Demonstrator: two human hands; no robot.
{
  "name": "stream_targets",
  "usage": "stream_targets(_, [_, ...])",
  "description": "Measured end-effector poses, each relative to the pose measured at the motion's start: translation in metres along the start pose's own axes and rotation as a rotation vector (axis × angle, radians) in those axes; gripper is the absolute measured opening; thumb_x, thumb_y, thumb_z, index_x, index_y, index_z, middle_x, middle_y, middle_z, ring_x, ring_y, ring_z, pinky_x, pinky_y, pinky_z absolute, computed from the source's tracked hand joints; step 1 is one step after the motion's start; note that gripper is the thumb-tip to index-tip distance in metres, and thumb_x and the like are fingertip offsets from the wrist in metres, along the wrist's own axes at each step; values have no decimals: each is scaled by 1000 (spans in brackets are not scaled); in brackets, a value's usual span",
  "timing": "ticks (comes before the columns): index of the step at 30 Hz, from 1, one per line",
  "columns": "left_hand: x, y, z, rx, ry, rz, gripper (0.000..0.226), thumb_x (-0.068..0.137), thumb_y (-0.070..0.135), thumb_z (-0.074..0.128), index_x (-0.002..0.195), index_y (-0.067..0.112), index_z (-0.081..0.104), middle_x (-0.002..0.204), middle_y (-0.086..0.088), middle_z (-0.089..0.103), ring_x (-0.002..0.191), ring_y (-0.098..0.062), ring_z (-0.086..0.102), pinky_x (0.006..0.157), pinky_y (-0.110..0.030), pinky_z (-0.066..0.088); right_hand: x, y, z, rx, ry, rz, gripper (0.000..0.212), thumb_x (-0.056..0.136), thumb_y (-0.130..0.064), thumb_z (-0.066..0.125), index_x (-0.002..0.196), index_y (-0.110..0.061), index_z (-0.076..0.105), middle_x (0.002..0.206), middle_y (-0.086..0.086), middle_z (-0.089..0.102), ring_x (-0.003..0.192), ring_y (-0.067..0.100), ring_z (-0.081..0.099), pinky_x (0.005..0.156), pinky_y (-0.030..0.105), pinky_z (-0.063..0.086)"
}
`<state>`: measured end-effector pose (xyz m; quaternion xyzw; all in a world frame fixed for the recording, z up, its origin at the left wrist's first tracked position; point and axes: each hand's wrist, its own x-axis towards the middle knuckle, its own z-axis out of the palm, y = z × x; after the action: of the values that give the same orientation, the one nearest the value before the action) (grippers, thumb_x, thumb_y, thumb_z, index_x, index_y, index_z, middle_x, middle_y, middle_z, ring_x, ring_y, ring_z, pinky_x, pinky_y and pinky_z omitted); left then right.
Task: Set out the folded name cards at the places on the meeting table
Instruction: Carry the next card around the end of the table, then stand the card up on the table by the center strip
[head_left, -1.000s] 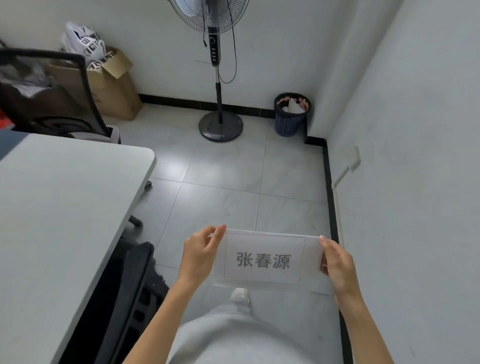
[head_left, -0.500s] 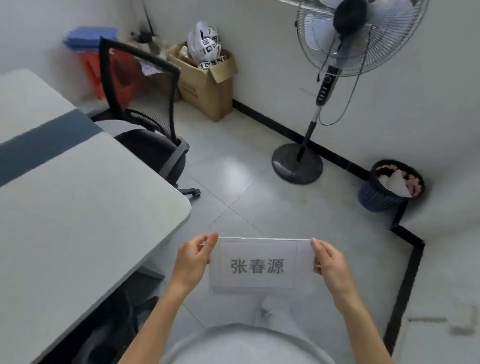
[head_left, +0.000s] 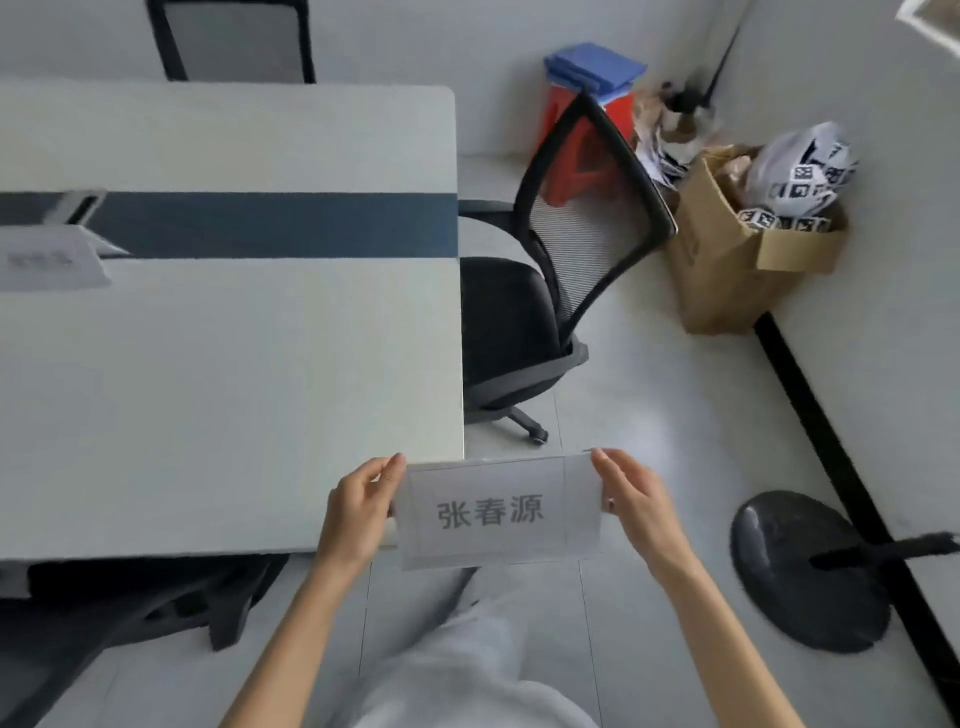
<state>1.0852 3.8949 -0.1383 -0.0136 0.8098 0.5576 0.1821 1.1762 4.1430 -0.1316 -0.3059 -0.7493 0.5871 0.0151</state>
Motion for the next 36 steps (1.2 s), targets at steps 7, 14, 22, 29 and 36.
stream_targets(7, [75, 25, -3, -67, 265, -89, 65, 65, 68, 42, 86, 10, 63, 78, -11, 56, 75, -22, 53, 78, -41, 53, 130, -53, 25, -76, -244, -71, 46, 80, -55, 45, 105, -21, 63, 106, 1, 68, 101, 19, 61, 94, 48, 48])
stream_targets(14, [104, 40, -9, -142, 500, -167, 33, 70, 58, 50, 80, 29, 63, 83, -6, 68, 81, -21, 62, 85, -43, 50, 225, -110, 68, -163, -519, -184, 25, 89, -45, 41, 96, -32, 61, 99, -3, 65, 101, 21, 58, 94, 44, 47])
stream_targets(22, [111, 33, 13, -217, 913, -321, 22, 76, 33, 67, 94, 23, 60, 68, 0, 61, 59, 0, 58, 55, -11, 43, 308, -161, 147, -467, -1095, -402, 32, 87, -34, 55, 116, -23, 49, 80, -6, 52, 80, 13, 50, 72, 19, 40])
stream_targets(29, [118, 22, 31, -262, 1037, -443, 29, 83, 17, 60, 110, 20, 50, 98, -12, 67, 87, -25, 68, 61, -20, 54, 335, -172, 210, -762, -1300, -643, 47, 82, -17, 61, 126, -20, 43, 87, 0, 51, 86, 21, 51, 74, 25, 37])
stream_targets(36, [120, 13, 31, -228, 1119, -484, 28, 83, 15, 59, 109, 21, 52, 97, -10, 68, 85, -19, 67, 56, -11, 48, 335, -170, 235, -774, -1330, -728, 43, 84, -20, 60, 125, -19, 47, 90, 7, 56, 88, 25, 55, 74, 24, 40])
